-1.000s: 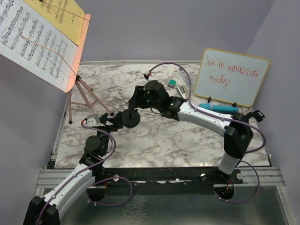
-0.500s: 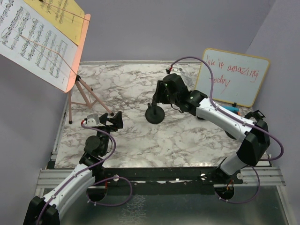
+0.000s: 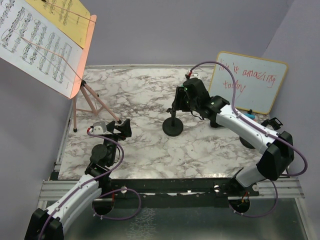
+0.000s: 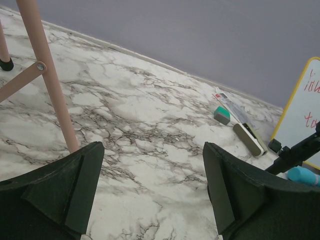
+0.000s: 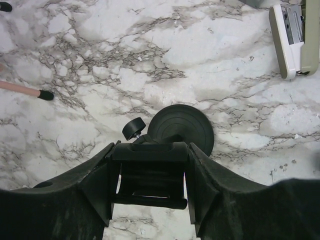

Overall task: Pack up the instrument practice props
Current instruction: Move the microphone stand to the center of the board.

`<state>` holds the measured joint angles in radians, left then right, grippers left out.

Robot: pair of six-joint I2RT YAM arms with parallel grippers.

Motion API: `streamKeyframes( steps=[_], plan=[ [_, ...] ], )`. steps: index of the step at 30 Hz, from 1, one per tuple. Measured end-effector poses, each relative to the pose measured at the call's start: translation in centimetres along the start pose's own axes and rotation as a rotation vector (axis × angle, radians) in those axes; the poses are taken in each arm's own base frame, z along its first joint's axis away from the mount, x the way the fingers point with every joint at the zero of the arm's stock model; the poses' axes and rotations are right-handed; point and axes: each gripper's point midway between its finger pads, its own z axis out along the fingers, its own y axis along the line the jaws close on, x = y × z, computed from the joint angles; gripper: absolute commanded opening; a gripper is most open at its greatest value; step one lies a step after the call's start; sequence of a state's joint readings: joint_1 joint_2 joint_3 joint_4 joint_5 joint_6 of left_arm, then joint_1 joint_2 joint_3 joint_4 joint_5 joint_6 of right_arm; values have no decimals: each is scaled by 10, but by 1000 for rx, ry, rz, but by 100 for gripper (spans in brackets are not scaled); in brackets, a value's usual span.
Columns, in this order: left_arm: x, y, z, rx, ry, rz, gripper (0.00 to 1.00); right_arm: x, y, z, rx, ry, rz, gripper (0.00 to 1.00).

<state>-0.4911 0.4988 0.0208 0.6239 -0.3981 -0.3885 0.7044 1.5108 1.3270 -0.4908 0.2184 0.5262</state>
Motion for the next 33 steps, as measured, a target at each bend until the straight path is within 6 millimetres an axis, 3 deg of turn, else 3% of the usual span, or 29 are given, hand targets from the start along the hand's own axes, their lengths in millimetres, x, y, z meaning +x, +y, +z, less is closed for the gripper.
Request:
streamKeyframes(
  steps=[5,9,15,19,26,33],
  plan=[
    [1,0,0,-1,2,1,87,5,0,-1,-31,-5,-27,76],
    [1,0,0,-1,3,1,87,18,-9,-7,-53,-21,-74,80],
    [1,1,0,-2,5,2,87,23,-16,-27,-129,-126,-157,80],
    [1,1,0,-2,6,2,87,40,-14,-29,-228,-185,-218,78],
    [1,0,0,-2,6,2,87,65,-10,-2,-324,-272,-284,73],
    [-1,0,0,1,-2,-1,87,53,0,23,-355,-396,-306,61]
  ],
)
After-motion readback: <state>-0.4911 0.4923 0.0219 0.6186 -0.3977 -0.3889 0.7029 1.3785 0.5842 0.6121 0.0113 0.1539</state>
